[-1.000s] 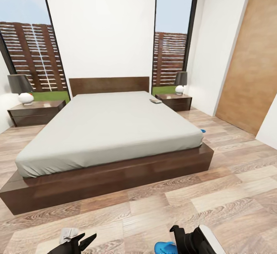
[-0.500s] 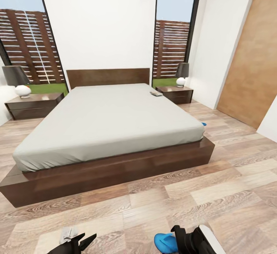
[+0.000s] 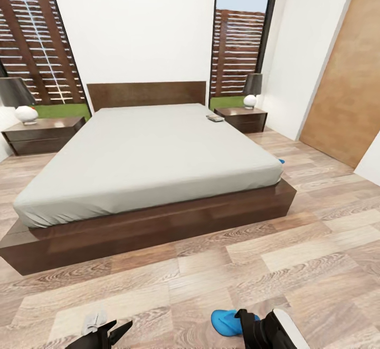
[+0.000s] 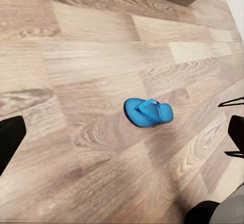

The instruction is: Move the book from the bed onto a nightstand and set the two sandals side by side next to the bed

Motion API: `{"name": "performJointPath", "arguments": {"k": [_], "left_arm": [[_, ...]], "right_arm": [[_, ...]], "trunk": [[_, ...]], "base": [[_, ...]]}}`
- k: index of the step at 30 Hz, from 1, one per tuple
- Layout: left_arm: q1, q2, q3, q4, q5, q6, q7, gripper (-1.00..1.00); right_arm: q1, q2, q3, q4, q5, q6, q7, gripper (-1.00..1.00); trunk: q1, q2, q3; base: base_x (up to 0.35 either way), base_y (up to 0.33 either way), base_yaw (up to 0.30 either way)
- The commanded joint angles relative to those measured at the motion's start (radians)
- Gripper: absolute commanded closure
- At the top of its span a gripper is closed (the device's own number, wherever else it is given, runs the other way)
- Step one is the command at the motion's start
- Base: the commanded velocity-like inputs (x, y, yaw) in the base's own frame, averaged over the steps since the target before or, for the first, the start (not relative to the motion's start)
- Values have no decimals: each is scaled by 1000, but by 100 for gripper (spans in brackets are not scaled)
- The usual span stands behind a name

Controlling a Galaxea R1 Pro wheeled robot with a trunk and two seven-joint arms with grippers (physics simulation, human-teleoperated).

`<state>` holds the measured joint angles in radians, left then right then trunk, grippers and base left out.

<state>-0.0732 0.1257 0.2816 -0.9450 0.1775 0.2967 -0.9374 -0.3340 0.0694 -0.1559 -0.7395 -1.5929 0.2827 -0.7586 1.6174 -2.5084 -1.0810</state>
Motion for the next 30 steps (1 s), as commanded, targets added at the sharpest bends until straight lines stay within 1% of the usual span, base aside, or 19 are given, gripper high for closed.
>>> {"name": "performJointPath", "arguments": {"k": [1,7,10,12,15,30], "left_arm": [[0,0,1,0,7,10,-3,-100],[0,0,1,0,7,10,-3,-100],[0,0,1,0,7,10,-3,-100],[0,0,1,0,7,10,-3,-100],[0,0,1,0,7,10,-3,-100],[-1,0,2,0,7,10,-3,-100]], "right_arm": [[0,1,-6,-3,1,7,-5,-100],[0,-5,-9,-21,1,4,-5,-100],[0,-6,-11,-62,1,-19,-5,-100],[0,-6,-14,-103,1,-49,-5,-100],[0,-6,-16,-131,1,-70,-5,-100],[0,-5,-14,-138,-1,-70,0,-100]], "trunk": [[0,-1,-5],[3,-2,-28],[4,-3,-40],[5,-3,-47],[6,-4,-59],[13,-7,-117]], "base": [[0,0,0],[0,0,0],[0,0,0],[0,0,0],[0,0,0],[0,0,0]]}}
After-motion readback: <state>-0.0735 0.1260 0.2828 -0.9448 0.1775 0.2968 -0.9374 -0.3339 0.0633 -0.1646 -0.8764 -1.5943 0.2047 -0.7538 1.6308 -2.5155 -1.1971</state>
